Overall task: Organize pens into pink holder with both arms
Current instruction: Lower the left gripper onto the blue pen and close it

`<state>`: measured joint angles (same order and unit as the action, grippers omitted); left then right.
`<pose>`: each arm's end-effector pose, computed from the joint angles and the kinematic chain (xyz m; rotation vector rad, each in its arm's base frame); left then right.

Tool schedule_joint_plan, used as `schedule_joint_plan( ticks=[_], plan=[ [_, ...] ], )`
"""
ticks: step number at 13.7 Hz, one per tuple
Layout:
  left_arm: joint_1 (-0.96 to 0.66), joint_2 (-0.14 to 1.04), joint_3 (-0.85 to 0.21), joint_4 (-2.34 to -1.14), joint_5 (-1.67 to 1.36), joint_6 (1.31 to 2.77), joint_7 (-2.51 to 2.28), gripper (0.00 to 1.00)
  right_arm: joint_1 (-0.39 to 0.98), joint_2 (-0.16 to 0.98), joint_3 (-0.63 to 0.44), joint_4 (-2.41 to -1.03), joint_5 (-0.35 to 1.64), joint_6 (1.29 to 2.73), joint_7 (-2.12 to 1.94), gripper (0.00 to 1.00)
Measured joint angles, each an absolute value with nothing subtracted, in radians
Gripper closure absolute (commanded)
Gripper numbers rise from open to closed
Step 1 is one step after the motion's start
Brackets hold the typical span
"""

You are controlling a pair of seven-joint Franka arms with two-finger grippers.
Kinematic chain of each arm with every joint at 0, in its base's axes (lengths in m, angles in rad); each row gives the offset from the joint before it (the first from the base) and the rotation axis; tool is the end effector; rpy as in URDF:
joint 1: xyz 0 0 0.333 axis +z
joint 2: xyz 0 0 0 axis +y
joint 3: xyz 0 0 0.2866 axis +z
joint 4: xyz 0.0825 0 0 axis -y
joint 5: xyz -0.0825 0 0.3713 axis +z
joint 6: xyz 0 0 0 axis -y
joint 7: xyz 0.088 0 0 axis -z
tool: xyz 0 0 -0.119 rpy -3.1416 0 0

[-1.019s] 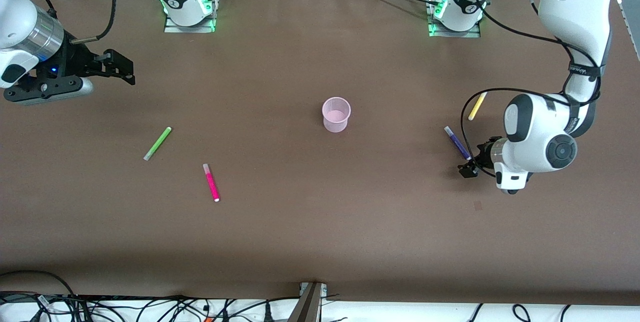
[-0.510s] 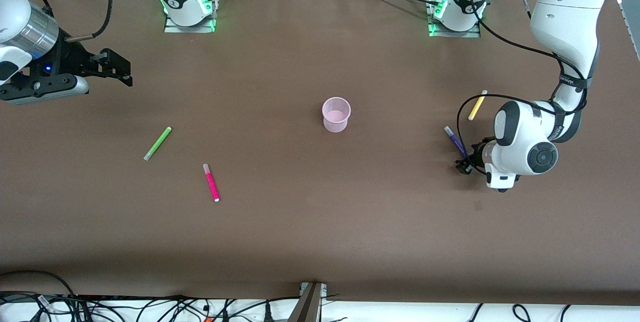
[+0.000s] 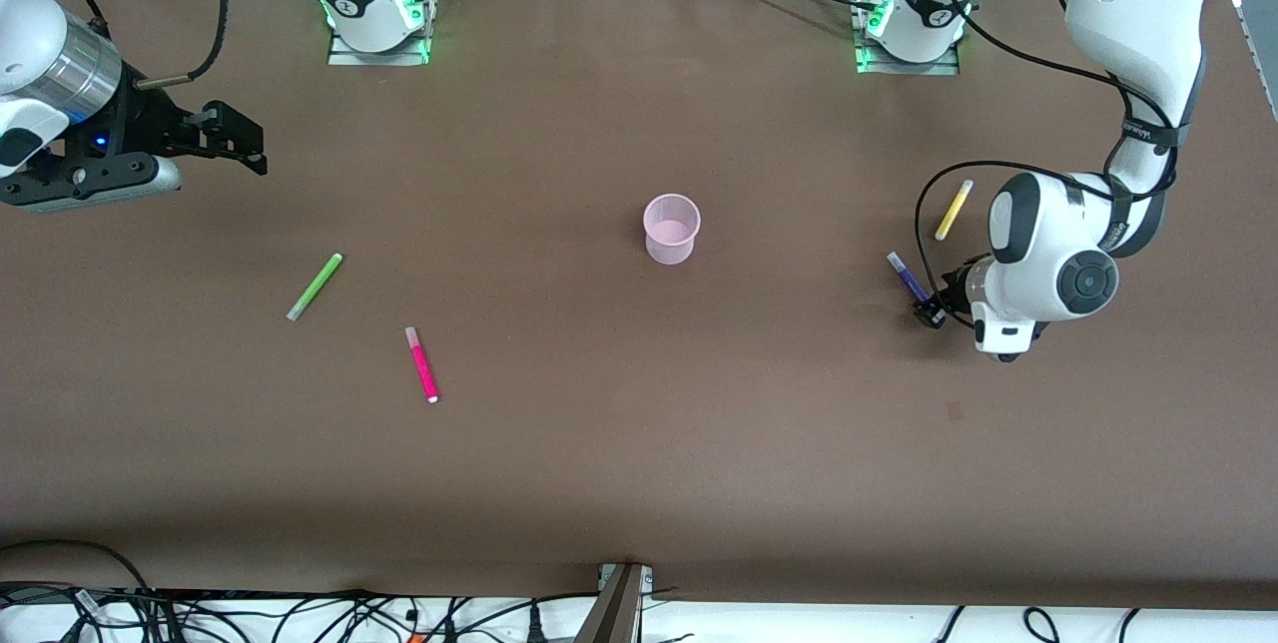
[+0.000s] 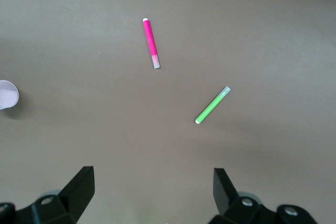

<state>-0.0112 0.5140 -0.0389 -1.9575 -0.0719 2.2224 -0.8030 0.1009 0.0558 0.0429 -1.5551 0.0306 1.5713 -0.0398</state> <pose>0.5632 -0.0316 0.1655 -2.8312 -1.2076 0.3963 0.5497 0.0827 0.5598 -3.0970 -0.2841 0.0641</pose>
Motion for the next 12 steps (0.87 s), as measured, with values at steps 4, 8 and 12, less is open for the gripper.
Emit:
schedule_joint_plan(
  ticks=[4,8,12],
  plan=[
    [-0.011,0.517,-0.039,-2.005,-0.072,2.294,-0.803,0.34,0.101,0.056,0.043,-1.555,0.031,1.571,-0.039,0.0],
    [-0.012,0.521,-0.04,-2.009,-0.072,2.311,-0.802,0.42,0.101,0.056,0.042,-1.555,0.031,1.571,-0.039,0.0],
    [-0.012,0.522,-0.041,-2.01,-0.072,2.316,-0.802,0.45,0.101,0.056,0.042,-1.555,0.031,1.57,-0.039,0.0]
  ],
)
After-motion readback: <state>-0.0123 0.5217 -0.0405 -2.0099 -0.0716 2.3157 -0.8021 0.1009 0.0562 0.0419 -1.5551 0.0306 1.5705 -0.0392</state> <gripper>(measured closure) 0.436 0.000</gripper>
